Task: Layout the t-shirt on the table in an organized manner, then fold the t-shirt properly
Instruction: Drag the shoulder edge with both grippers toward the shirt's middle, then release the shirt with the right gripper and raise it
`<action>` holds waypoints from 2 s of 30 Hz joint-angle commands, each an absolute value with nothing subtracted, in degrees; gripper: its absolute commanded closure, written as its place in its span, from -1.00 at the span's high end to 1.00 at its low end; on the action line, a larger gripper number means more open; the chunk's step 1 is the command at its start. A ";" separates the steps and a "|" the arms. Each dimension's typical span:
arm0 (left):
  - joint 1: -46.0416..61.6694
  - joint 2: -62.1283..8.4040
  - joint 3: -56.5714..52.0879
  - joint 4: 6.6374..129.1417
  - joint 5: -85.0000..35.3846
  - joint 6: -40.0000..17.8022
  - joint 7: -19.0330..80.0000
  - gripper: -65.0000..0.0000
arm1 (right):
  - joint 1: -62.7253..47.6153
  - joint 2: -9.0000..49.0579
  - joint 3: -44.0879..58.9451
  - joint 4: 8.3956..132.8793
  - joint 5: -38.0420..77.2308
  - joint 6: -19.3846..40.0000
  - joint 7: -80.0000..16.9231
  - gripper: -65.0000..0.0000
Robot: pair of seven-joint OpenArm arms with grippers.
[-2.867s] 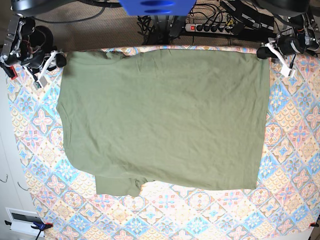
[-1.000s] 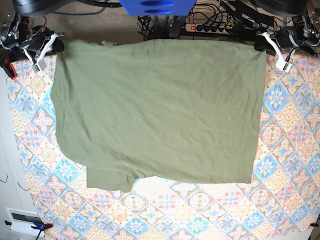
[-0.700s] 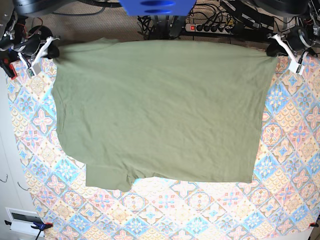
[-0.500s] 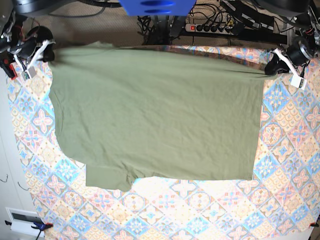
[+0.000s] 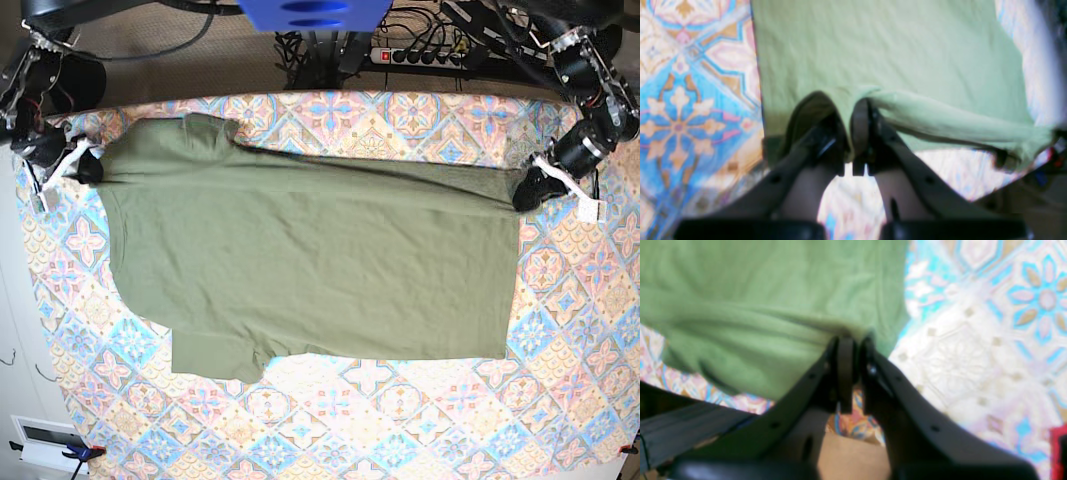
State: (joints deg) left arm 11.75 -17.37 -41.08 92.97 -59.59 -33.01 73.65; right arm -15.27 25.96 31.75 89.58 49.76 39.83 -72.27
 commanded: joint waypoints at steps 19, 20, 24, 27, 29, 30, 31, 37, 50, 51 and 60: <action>-2.42 -18.07 -41.10 67.65 -54.37 -33.10 70.20 -1.00 | -2.77 23.43 27.47 85.32 36.00 40.00 -71.43 -0.88; -2.59 -18.07 -41.10 67.30 -54.29 -33.10 70.29 -1.00 | -2.77 23.25 27.47 85.05 36.00 40.00 -71.52 -0.86; -2.51 -18.42 -38.73 67.65 -52.53 -33.10 70.55 -0.64 | -3.12 23.25 27.47 86.29 36.00 40.00 -71.78 -0.55; -2.24 -18.68 -36.09 68.97 -52.79 -33.10 70.46 -0.30 | -5.14 23.25 27.74 88.40 36.26 40.00 -71.78 -0.29; -1.10 -18.68 -36.09 71.52 -52.79 -33.10 70.46 -0.24 | -6.90 23.34 27.82 90.86 36.35 40.00 -71.78 -0.21; -0.31 -18.68 -36.09 72.92 -52.79 -33.10 70.55 -0.24 | -8.40 23.34 27.91 92.26 36.35 40.00 -71.78 -0.20; 0.48 -18.68 -35.82 74.42 -52.79 -33.10 70.55 -0.24 | -10.24 23.34 27.91 94.02 36.35 40.00 -71.78 -0.20; 3.74 -18.59 -35.82 79.69 -52.79 -33.10 70.55 -0.22 | -18.15 23.34 27.56 102.37 36.35 40.00 -71.78 -0.19; 6.55 -18.95 -36.00 80.22 -52.79 -33.10 70.55 -0.23 | -20.00 23.08 21.76 97.80 36.35 40.00 -71.69 -0.19; 6.90 -18.95 -36.09 80.22 -52.88 -33.10 70.55 -0.23 | -20.00 23.08 21.05 96.92 36.35 40.00 -71.60 -0.19; 7.08 -19.03 -36.09 80.22 -52.88 -33.19 70.55 -0.24 | -19.91 23.08 16.66 94.99 36.44 40.00 -71.34 -0.20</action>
